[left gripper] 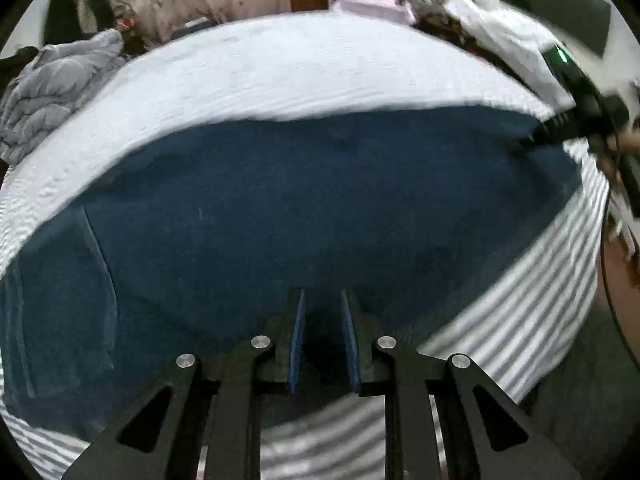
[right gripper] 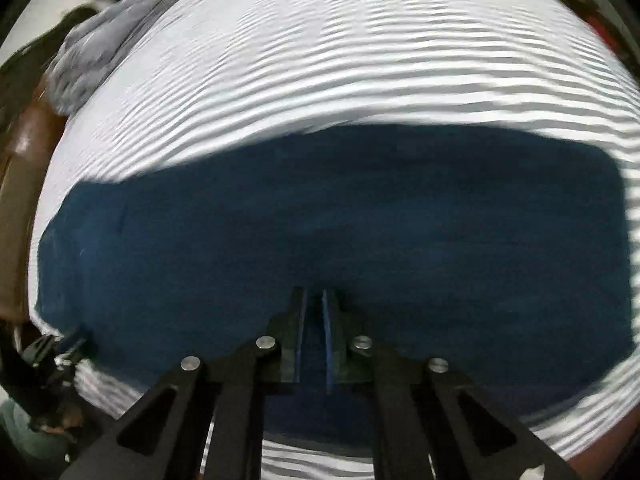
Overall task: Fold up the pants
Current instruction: 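Release the hem with the right gripper and smooth the jeans with the left gripper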
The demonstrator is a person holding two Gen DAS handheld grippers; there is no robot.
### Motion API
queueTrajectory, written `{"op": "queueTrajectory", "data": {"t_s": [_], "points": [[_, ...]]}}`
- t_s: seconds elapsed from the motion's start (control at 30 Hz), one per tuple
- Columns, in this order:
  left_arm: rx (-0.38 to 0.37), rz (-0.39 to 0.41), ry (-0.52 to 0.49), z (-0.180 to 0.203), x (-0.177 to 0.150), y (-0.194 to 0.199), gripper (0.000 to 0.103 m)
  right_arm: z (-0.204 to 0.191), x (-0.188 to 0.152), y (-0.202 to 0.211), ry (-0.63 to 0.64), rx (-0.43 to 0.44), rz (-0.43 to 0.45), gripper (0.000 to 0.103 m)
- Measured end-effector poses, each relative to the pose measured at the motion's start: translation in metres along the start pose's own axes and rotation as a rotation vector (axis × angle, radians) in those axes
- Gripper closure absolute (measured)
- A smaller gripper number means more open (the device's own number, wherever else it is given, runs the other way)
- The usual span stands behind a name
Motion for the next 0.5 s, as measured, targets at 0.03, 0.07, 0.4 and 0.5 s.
{"op": "queueTrajectory", "data": {"t_s": [0.03, 0.07, 0.4, 0.5], "points": [[0.003, 0.014, 0.004, 0.002, 0.007, -0.002, 0.082, 0.013, 0.005, 0.006, -0.021, -0.020, 0.029, 0.080], [-0.003, 0.011, 0.009, 0.005, 0.013, -0.009, 0.079, 0.025, 0.009, 0.011, -0.038, -0.062, 0.050, 0.072], [0.034, -0.096, -0.083, 0.013, -0.001, -0.045, 0.052, 0.187, 0.006, 0.061, -0.281, -0.147, 0.129, 0.087], [0.046, -0.108, -0.077, 0.003, -0.003, -0.043, 0.051, 0.210, -0.010, 0.097, -0.386, -0.105, 0.199, 0.057]]}}
Point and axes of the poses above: each gripper's, at about its wrist camera, not at the fingertips, and y roughly against the way its jaws point, z to its right, x to its top, the point moved 3 cm from there along -y, roughly the way its jaws point, and after that the axes turned 8 degrees about z, right-handed, at the moved point
